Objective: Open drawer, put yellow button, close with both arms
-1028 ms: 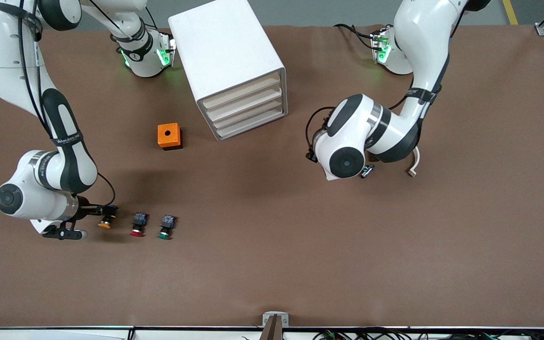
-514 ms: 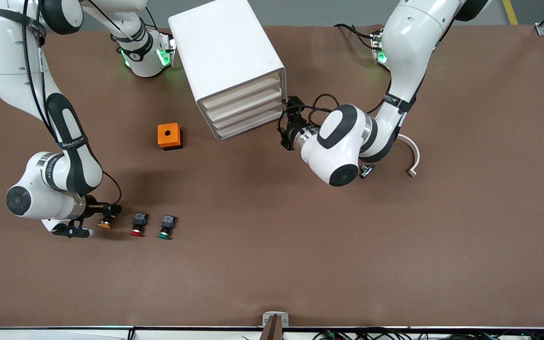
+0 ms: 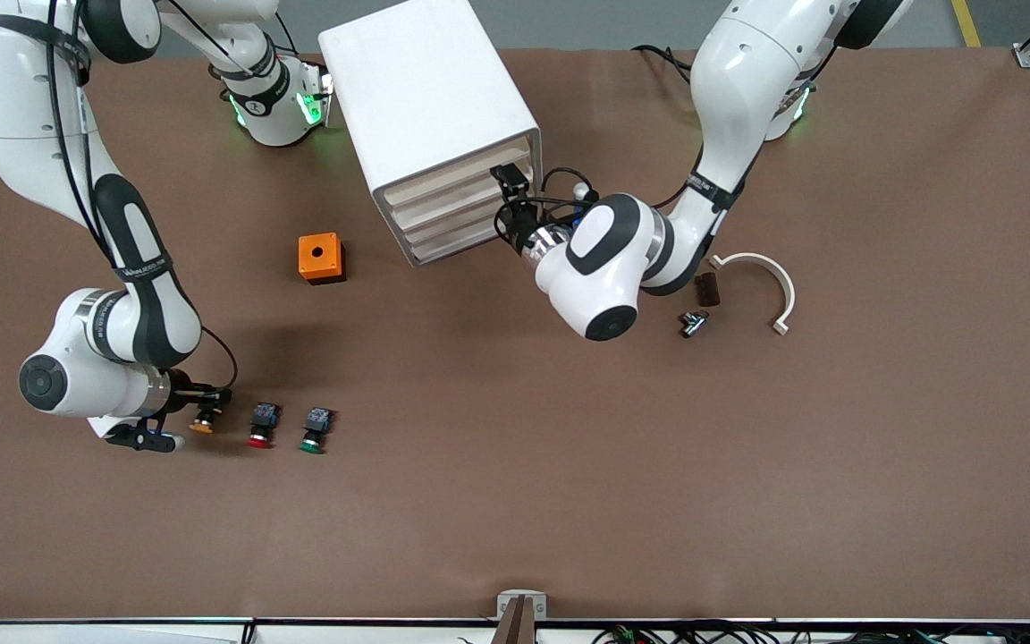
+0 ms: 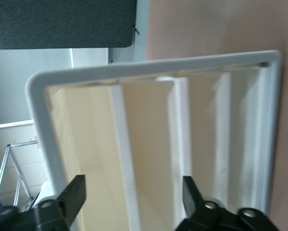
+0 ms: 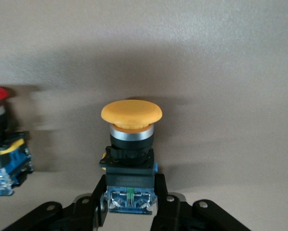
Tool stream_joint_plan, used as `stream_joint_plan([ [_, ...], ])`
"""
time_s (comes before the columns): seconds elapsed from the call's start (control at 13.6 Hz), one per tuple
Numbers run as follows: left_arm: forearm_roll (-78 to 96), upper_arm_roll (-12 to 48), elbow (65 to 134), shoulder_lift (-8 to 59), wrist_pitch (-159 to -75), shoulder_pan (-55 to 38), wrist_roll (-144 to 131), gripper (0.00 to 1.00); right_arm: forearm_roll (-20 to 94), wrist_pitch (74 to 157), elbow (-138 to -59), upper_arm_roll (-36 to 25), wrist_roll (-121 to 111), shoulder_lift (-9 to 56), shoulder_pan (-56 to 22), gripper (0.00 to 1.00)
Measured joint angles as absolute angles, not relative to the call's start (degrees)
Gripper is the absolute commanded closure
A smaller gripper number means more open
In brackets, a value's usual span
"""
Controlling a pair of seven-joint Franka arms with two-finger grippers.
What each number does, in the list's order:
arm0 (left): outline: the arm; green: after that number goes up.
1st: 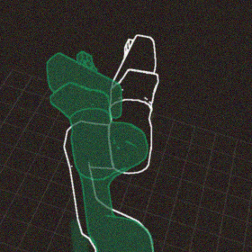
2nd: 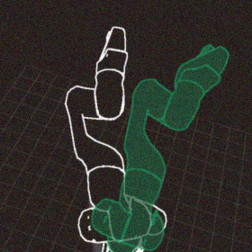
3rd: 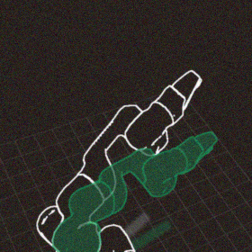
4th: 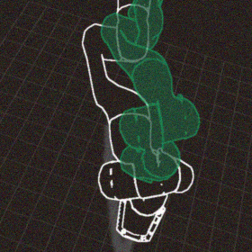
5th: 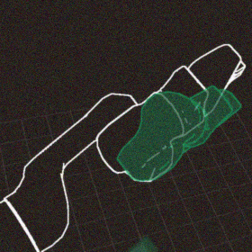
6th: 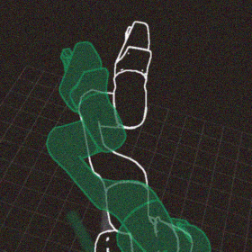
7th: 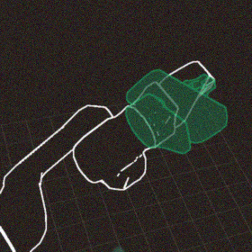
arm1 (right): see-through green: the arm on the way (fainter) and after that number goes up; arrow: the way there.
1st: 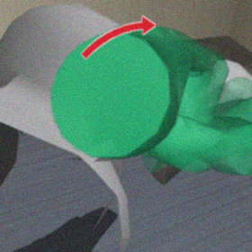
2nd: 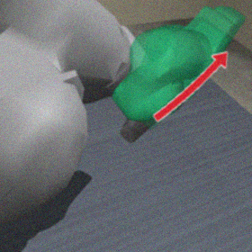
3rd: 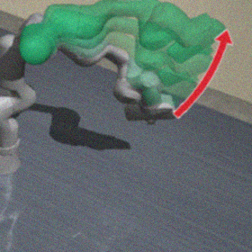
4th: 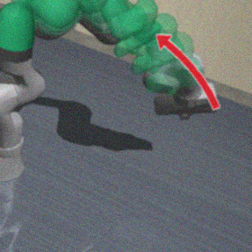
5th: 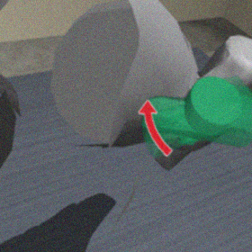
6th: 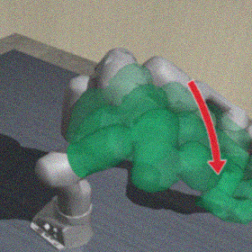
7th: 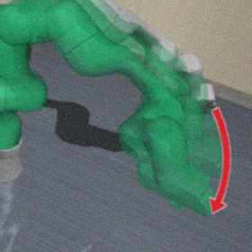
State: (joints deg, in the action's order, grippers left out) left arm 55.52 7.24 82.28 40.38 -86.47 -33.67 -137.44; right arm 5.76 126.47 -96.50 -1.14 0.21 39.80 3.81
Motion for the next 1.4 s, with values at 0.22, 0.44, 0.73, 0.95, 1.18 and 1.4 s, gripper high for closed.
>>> stream_joint_plan([
  [0.22, 59.1, 7.2, 82.2, 40.5, -86.5, -35.3, -138.1, 0.29, 5.8, 124.2, -95.5, -1.1, 0.6, 37.3, 2.8, 1.00],
  [0.44, 59.3, 7.2, 82.2, 41.6, -86.5, -36.1, -138.1, 0.29, 5.8, 117.3, -94.3, -1.0, 3.5, 32.7, 1.4, 1.00],
  [0.73, 59.3, 7.2, 82.2, 42.8, -86.5, -36.5, -138.1, 0.59, 5.8, 109.5, -93.9, -0.9, 10.5, 25.5, -1.1, 1.00],
  [0.95, 59.3, 7.2, 82.2, 43.3, -87.0, -37.3, -138.2, 0.93, 6.0, 103.8, -93.9, -0.8, 18.4, 21.1, -3.4, 1.00],
  [1.18, 60.4, 7.2, 82.1, 44.1, -87.0, -37.5, -138.5, 1.00, 6.2, 98.4, -93.8, -0.6, 29.0, 17.0, -7.4, 1.00],
  [1.4, 60.3, 6.3, 81.1, 44.1, -87.1, -37.2, -139.1, 1.00, 6.9, 94.6, -93.9, -0.4, 38.6, 13.7, -11.7, 1.00],
])
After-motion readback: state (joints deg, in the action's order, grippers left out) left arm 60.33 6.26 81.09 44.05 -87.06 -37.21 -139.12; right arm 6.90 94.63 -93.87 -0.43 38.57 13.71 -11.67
